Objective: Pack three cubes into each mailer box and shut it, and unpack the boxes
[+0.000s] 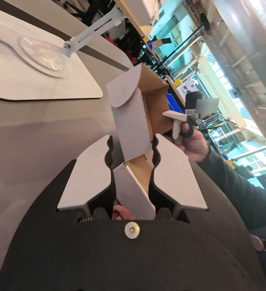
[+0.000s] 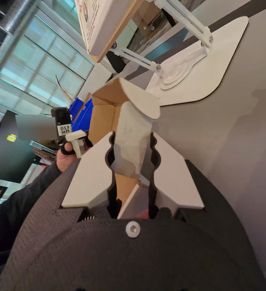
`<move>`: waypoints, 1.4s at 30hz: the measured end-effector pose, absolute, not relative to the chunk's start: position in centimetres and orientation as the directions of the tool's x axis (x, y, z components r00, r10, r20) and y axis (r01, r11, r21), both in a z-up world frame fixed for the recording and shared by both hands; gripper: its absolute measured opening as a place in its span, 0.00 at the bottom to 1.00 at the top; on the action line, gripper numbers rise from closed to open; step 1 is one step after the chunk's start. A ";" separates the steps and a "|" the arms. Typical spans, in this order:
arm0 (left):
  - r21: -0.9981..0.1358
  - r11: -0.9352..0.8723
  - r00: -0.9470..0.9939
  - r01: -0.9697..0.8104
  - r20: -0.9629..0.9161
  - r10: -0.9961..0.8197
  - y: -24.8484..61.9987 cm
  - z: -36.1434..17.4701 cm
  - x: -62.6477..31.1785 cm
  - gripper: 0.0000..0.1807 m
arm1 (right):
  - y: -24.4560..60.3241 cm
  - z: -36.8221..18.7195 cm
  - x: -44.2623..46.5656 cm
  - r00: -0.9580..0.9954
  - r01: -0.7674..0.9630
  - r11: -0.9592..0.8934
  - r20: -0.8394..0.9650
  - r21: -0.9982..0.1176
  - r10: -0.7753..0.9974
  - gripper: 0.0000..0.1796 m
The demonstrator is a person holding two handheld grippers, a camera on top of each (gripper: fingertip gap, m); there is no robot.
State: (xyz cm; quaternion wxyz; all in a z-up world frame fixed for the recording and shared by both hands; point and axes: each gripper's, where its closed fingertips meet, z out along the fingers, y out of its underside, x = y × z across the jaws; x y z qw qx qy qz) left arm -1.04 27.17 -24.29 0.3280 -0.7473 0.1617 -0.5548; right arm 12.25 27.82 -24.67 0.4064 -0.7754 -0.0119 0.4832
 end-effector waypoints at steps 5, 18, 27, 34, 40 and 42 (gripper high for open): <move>-0.684 -0.725 0.292 0.082 0.712 -0.639 26.6 -24.4 0.0 0.25 | 27.7 -24.2 11.5 0.524 -0.330 -0.648 -0.704 -0.686 0.479 0.22; -0.931 -0.358 0.398 -0.075 0.301 -0.866 24.2 -22.5 -0.5 0.21 | 25.2 -22.7 10.8 0.714 0.052 -0.358 -0.216 -0.932 0.666 0.20; -0.975 -0.042 0.493 -0.217 -0.072 -0.867 22.1 -22.4 -0.4 0.20 | 23.3 -23.3 11.4 0.785 0.269 -0.167 0.116 -0.948 0.608 0.11; -0.911 0.085 0.478 -0.405 -0.290 -0.829 20.9 -24.3 -0.8 0.20 | 22.0 -23.2 11.2 0.787 0.333 -0.150 0.186 -0.931 0.588 0.10; -0.900 0.040 0.517 -0.433 -0.284 -0.808 21.2 -24.3 -1.0 0.20 | 20.3 -23.1 10.0 0.795 0.288 -0.230 0.098 -0.930 0.599 0.19; -0.889 0.028 0.517 -0.458 -0.292 -0.805 20.8 -24.4 -0.8 0.25 | 19.7 -23.3 9.7 0.783 0.332 -0.231 0.130 -0.915 0.608 0.24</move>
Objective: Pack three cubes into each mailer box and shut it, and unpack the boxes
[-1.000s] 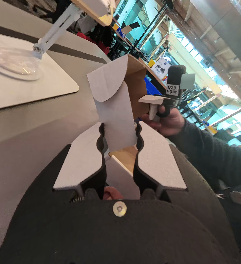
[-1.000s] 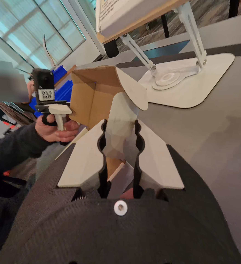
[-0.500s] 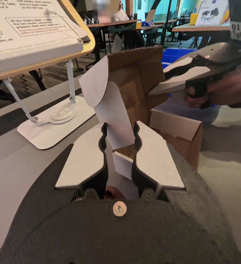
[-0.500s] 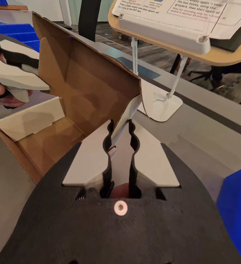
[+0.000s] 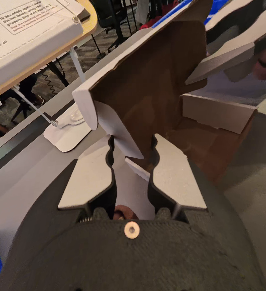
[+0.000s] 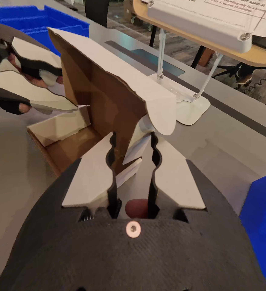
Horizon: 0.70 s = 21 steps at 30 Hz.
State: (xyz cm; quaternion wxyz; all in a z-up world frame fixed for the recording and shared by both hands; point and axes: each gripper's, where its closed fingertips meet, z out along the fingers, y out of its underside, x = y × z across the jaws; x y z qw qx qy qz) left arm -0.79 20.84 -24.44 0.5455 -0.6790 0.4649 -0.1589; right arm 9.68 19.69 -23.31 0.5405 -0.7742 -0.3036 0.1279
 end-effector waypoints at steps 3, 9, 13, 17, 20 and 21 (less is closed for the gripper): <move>-0.876 0.052 0.497 -0.480 -0.320 -0.807 20.2 -24.7 -0.9 0.27 | 18.8 -23.4 9.3 0.768 0.354 -0.233 0.139 -0.906 0.625 0.28; -0.855 0.060 0.431 -0.514 -0.319 -0.844 18.4 -25.3 -1.2 0.29 | 16.7 -24.6 9.1 0.731 0.418 -0.242 0.166 -0.876 0.662 0.29; -0.846 0.056 0.378 -0.530 -0.295 -0.877 17.3 -25.8 -1.3 0.31 | 15.7 -25.9 9.0 0.708 0.453 -0.267 0.161 -0.851 0.688 0.29; -0.813 0.056 0.302 -0.580 -0.278 -0.912 16.2 -26.8 -1.6 0.34 | 14.4 -28.2 9.1 0.639 0.566 -0.307 0.172 -0.765 0.750 0.28; -0.780 0.074 0.255 -0.622 -0.291 -0.922 15.5 -27.7 -1.7 0.37 | 13.9 -28.5 9.2 0.596 0.621 -0.284 0.205 -0.730 0.777 0.28; -0.772 0.081 0.244 -0.630 -0.295 -0.924 15.4 -27.6 -1.8 0.37 | 13.7 -28.4 9.3 0.583 0.638 -0.283 0.208 -0.717 0.785 0.29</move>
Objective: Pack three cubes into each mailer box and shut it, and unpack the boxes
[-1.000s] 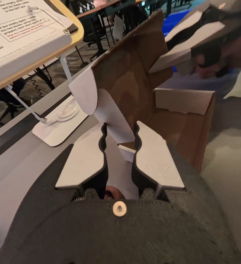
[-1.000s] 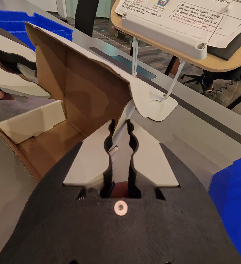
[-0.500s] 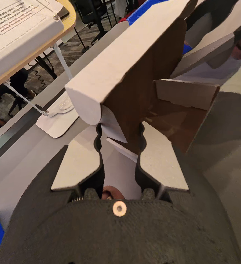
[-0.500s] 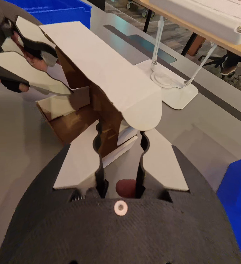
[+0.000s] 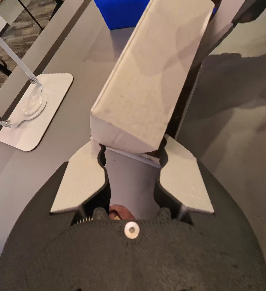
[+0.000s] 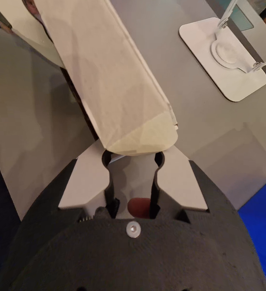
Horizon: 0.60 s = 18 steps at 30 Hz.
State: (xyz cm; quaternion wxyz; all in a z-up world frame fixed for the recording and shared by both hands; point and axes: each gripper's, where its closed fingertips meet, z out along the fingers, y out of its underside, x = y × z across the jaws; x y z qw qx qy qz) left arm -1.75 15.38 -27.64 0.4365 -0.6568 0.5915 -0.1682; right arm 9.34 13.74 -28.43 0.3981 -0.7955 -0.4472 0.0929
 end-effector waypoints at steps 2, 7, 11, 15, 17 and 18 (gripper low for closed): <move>-0.761 0.103 0.234 -0.641 -0.320 -0.918 15.4 -27.3 -1.9 0.40 | 13.6 -28.4 9.8 0.557 0.677 -0.263 0.245 -0.687 0.794 0.32; -0.745 0.149 0.191 -0.650 -0.351 -0.917 14.7 -26.9 -3.0 0.46 | 12.7 -27.6 10.6 0.528 0.700 -0.238 0.262 -0.674 0.808 0.39; -0.724 0.217 0.193 -0.655 -0.437 -0.878 14.9 -26.0 -3.7 0.49 | 11.6 -26.8 11.1 0.458 0.744 -0.166 0.313 -0.647 0.832 0.53; -0.673 0.327 0.140 -0.664 -0.541 -0.830 14.9 -25.1 -2.9 0.54 | 11.3 -25.9 10.3 0.365 0.784 -0.031 0.421 -0.620 0.830 0.62; -0.633 0.375 0.094 -0.677 -0.580 -0.809 14.7 -25.2 -2.3 0.54 | 11.3 -25.6 9.4 0.305 0.810 0.047 0.488 -0.585 0.818 0.62; -0.613 0.396 0.071 -0.684 -0.597 -0.799 14.5 -25.4 -2.0 0.54 | 11.3 -25.9 9.2 0.257 0.840 0.085 0.531 -0.536 0.807 0.62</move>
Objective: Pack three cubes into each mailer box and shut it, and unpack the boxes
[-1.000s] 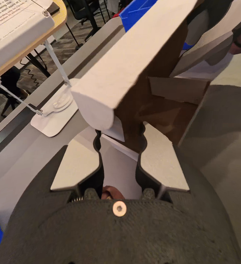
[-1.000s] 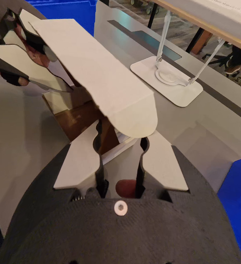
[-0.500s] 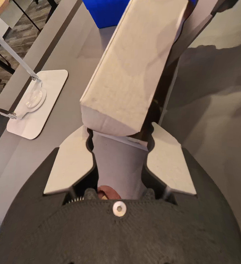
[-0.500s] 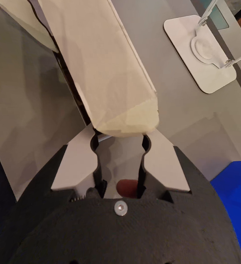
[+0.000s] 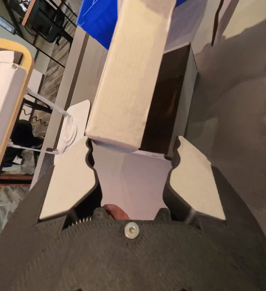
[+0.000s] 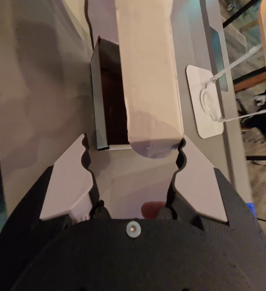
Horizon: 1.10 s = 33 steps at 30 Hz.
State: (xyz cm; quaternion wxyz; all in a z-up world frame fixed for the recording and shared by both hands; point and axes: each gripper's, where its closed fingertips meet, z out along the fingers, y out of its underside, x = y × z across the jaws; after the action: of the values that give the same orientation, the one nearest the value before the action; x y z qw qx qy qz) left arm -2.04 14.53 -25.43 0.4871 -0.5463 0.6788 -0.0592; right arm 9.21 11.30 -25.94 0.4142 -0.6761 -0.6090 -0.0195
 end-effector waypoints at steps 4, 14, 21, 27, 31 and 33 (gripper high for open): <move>-0.519 0.450 -0.022 -0.727 -0.638 -0.770 13.6 -27.3 -1.8 0.49 | 11.1 -28.4 9.3 0.115 0.917 0.149 0.603 -0.370 0.789 0.53; -0.349 0.498 -0.166 -0.793 -0.664 -0.729 12.7 -30.9 -2.5 0.44 | 9.8 -31.1 9.2 0.088 0.929 0.122 0.529 -0.349 0.844 0.51; -0.375 0.472 -0.121 -0.798 -0.668 -0.735 13.1 -30.4 -2.9 0.42 | 10.6 -29.9 9.6 0.129 0.920 0.130 0.600 -0.369 0.789 0.52; -0.314 0.526 -0.149 -0.791 -0.733 -0.663 13.4 -30.6 -2.1 0.42 | 11.7 -30.7 10.0 0.061 0.951 0.162 0.674 -0.264 0.737 0.42; -0.285 0.513 -0.132 -0.810 -0.763 -0.632 14.5 -30.6 -1.9 0.40 | 12.7 -30.6 10.2 0.043 0.955 0.182 0.715 -0.235 0.698 0.40; -0.276 0.520 -0.127 -0.808 -0.781 -0.612 14.7 -30.5 -1.7 0.39 | 12.9 -30.6 10.3 0.039 0.957 0.181 0.717 -0.228 0.696 0.40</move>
State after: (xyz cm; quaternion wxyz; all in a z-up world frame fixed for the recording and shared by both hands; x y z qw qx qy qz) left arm -1.75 14.68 -30.53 0.4565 -0.4779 0.7428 0.1076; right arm 10.30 12.94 -30.60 0.3745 -0.6159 -0.6710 -0.1738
